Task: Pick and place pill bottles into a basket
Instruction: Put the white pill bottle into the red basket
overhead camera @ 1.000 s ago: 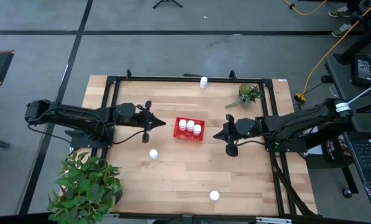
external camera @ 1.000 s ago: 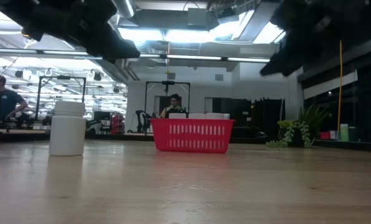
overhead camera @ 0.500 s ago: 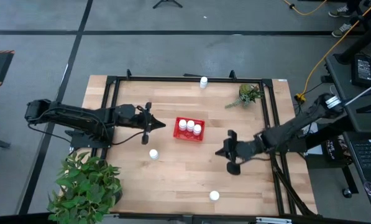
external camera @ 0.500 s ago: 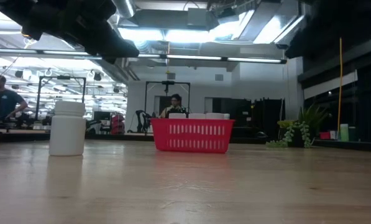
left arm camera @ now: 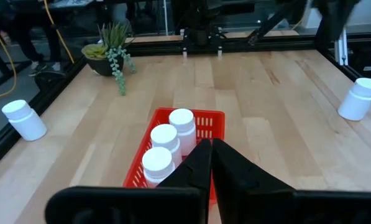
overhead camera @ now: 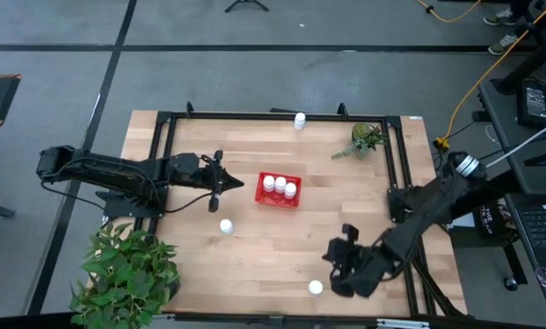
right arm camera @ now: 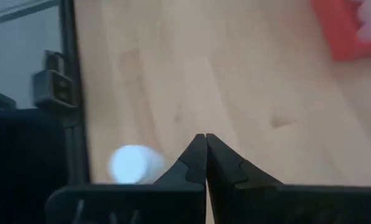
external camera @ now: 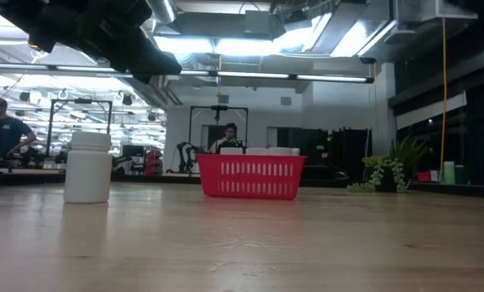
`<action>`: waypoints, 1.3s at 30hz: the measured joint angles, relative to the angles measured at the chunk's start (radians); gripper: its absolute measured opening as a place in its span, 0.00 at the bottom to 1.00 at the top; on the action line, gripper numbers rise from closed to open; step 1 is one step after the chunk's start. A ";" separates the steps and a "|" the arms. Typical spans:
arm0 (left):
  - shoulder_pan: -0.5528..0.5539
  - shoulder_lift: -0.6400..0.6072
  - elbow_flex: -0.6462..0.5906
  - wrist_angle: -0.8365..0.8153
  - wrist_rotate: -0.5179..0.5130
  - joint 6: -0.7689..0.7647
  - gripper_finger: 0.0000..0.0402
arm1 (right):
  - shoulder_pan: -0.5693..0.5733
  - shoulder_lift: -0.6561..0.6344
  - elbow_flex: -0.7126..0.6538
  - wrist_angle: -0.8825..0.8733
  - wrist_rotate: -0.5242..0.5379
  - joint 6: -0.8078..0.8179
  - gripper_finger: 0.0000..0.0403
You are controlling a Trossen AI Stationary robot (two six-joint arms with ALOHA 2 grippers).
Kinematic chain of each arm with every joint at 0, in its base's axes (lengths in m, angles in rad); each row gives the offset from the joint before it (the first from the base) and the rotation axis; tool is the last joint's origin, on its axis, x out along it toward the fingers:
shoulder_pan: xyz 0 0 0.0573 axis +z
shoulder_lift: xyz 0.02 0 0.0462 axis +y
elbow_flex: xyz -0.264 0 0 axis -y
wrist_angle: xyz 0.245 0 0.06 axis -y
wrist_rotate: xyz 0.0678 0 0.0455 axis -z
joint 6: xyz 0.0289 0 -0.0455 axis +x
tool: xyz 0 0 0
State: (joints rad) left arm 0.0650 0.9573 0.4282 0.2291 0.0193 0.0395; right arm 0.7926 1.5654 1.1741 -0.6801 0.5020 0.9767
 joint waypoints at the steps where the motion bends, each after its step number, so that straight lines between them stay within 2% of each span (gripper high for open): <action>1: 0.000 0.000 0.000 0.000 0.000 0.000 0.02 | 0.013 0.020 0.033 -0.022 0.000 0.029 0.00; 7: 0.000 0.000 0.000 0.000 0.000 0.000 0.02 | 0.062 0.120 0.200 -0.103 -0.005 0.168 0.00; 11: 0.000 0.000 0.000 0.000 0.000 0.001 0.01 | 0.083 0.159 0.253 -0.089 -0.051 0.197 0.00; 17: 0.000 0.000 0.000 0.000 -0.002 0.026 0.02 | 0.092 0.194 0.265 -0.055 -0.097 0.196 0.00; 25: 0.000 0.000 0.000 0.000 -0.004 0.026 0.01 | 0.088 0.229 0.265 -0.059 -0.103 0.199 0.01; 28: 0.000 0.000 0.000 0.006 -0.004 0.026 0.02 | 0.084 0.232 0.265 -0.069 -0.086 0.249 0.02; 32: 0.000 0.000 0.000 0.007 -0.004 0.026 0.02 | 0.077 0.232 0.265 -0.093 -0.084 0.275 0.10; 39: 0.000 0.000 0.000 0.007 -0.004 0.026 0.01 | 0.079 0.232 0.265 -0.102 -0.078 0.274 0.38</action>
State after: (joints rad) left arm 0.0650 0.9573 0.4282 0.2363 0.0151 0.0658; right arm 0.8715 1.7973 1.4387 -0.7818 0.4243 1.2505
